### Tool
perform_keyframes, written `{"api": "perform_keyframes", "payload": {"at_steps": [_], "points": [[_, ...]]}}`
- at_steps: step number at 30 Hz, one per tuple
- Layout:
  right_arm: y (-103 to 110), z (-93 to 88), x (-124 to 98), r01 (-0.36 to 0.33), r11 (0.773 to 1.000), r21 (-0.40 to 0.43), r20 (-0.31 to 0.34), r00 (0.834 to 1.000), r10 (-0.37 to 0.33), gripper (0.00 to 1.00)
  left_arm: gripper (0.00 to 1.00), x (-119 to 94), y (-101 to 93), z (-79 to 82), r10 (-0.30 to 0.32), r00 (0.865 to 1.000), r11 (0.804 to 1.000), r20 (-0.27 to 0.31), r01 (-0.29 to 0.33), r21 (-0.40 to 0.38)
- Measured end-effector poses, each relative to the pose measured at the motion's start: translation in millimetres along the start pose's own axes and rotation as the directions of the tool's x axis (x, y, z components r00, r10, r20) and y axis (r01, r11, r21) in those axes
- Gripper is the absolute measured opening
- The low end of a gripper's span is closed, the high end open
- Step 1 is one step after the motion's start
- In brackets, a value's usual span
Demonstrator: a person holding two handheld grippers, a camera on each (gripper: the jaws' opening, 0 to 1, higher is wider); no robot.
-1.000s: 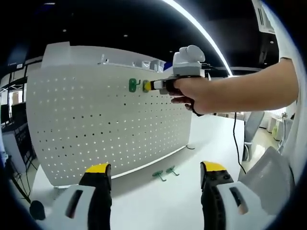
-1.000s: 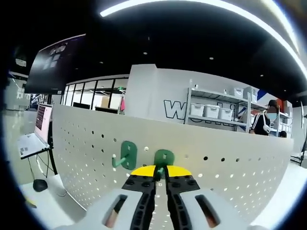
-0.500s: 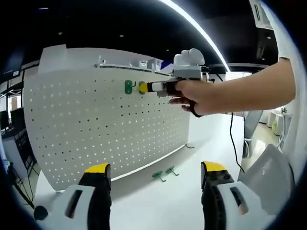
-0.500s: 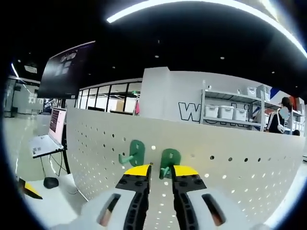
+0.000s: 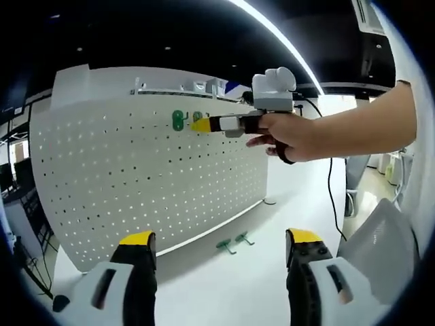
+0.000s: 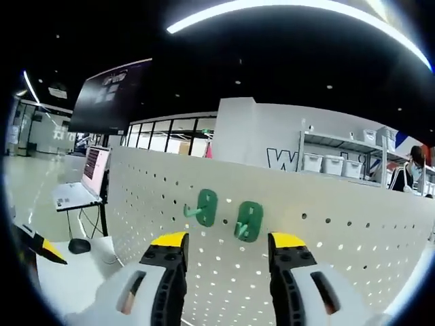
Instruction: Insert the hook assembly into the mounting plate slot until the hook locks in place.
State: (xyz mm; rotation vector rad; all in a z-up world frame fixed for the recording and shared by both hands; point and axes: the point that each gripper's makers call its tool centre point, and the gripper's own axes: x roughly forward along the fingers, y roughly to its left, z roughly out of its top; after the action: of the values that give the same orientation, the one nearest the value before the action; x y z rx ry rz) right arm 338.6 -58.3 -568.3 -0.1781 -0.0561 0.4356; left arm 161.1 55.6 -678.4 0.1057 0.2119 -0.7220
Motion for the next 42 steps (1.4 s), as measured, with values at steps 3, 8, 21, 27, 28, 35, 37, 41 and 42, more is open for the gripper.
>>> {"api": "perform_keyframes", "payload": {"at_steps": [3, 8, 21, 27, 28, 35, 37, 41, 42], "points": [[0, -2.2, -2, -0.005, 1.0, 0.015, -0.001, 1.0, 0.005, 0.53, 0.8, 0, 1.4, 0.5, 0.003, 1.0, 1.0, -0.001, -0.003, 0.002], [1, -3.7, -3, -0.014, 0.999, 0.032, 0.004, 1.0, 0.014, 0.59, 0.81, 0, 3.3, 2.0, 0.007, 1.0, 1.0, 0.002, -0.007, 0.0], [0, -5.4, -15, -0.047, 0.996, 0.075, 0.02, 0.999, 0.046, 0.58, 0.82, 2, 1.2, 1.9, -0.001, 1.0, 1.0, 0.001, 0.001, -0.003], [4, -3.3, -25, -0.075, 0.995, 0.071, 0.034, 0.997, 0.072, 0.58, 0.82, 4, 0.0, 2.2, -0.008, 1.0, 1.0, -0.002, 0.008, 0.009], [4, -4.0, -26, -0.08, 0.994, 0.069, 0.034, 0.996, 0.077, 0.58, 0.82, 5, -0.1, 2.1, -0.009, 1.0, 1.0, -0.003, 0.009, 0.012], [8, -11.4, -41, -0.105, 0.993, 0.062, 0.034, 0.994, 0.103, 0.58, 0.83, 5, 0.7, 0.7, -0.008, 1.0, 1.0, -0.002, 0.008, 0.003], [8, -14.7, -45, -0.106, 0.992, 0.068, 0.032, 0.994, 0.104, 0.58, 0.83, 5, 0.5, 0.6, -0.01, 1.0, 1.0, -0.002, 0.01, 0.006], [10, -19.7, -53, -0.113, 0.992, 0.062, 0.025, 0.993, 0.111, 0.58, 0.83, 5, 1.6, -0.4, -0.008, 1.0, 1.0, -0.003, 0.008, 0.004], [9, -21.0, -54, -0.111, 0.992, 0.066, 0.023, 0.994, 0.11, 0.58, 0.82, 5, 1.7, -0.4, -0.008, 1.0, 1.0, -0.002, 0.008, 0.001]]}}
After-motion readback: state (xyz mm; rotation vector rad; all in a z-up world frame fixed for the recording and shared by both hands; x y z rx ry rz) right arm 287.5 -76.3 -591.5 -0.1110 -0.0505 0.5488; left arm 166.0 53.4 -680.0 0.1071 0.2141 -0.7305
